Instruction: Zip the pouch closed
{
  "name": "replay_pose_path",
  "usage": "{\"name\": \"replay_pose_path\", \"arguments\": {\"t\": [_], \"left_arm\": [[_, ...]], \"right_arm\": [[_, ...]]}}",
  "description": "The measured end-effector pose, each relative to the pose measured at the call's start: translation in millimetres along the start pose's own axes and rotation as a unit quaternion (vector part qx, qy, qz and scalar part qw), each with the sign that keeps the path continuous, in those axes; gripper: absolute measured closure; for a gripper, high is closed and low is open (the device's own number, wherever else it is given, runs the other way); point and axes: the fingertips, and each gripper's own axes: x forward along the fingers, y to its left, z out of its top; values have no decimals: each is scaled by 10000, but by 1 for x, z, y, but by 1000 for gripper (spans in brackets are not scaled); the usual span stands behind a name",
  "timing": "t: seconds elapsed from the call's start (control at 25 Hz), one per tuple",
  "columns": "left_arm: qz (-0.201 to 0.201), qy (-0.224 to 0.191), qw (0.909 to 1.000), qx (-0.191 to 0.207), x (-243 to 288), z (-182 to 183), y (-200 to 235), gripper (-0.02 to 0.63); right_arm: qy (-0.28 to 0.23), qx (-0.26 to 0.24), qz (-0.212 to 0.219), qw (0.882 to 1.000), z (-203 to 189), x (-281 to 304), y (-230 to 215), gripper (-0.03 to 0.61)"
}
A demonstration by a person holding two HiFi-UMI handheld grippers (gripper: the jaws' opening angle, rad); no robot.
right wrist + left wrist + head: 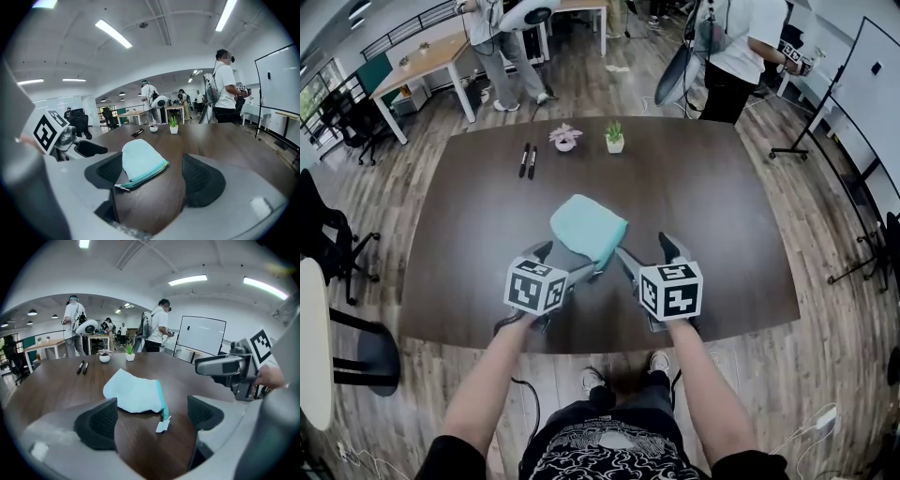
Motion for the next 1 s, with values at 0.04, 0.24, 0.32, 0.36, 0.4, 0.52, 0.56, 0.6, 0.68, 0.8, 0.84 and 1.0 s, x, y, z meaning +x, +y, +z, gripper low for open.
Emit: {"name": "replay_pose_path", "arguments": {"t": [0.04,0.24,0.32,0.36,0.4,0.52,0.56,0.6,0.68,0.8,0.84,1.0], "left_arm": [[-60,74,9999,53,5,-5,-2,130],[-295,398,9983,309,20,-26,-12,140],[-358,487,9975,375,24,-30,-12,155],[-379,538,9970,416,26,-32,-12,165],[-397,595,9963,470,28,-34,-12,173],[-456,775,9936,680,33,-43,-13,199],[-481,834,9926,745,35,-46,-13,217],[-513,890,9915,799,37,-50,-13,233],[-590,977,9896,873,41,-56,-16,271],[-651,1049,9880,929,45,-63,-19,333],[-657,1067,9876,943,46,-65,-20,342],[-695,1100,9867,976,51,-70,-23,388]], "right_arm": [[21,14,1,10000,-4,1,0,189],[144,108,-35,9998,-21,3,-2,196],[179,137,-34,9997,-24,6,1,199],[191,147,-21,9997,-26,7,3,199],[201,157,-5,9997,-27,8,5,199],[229,186,33,9996,-33,10,9,199],[236,199,34,9995,-34,11,9,199],[244,216,29,9995,-36,12,9,199],[264,255,15,9993,-40,12,8,199],[291,295,-23,9991,-45,10,5,199],[292,307,-37,9991,-45,9,4,199],[309,339,-82,9989,-48,3,0,199]]}}
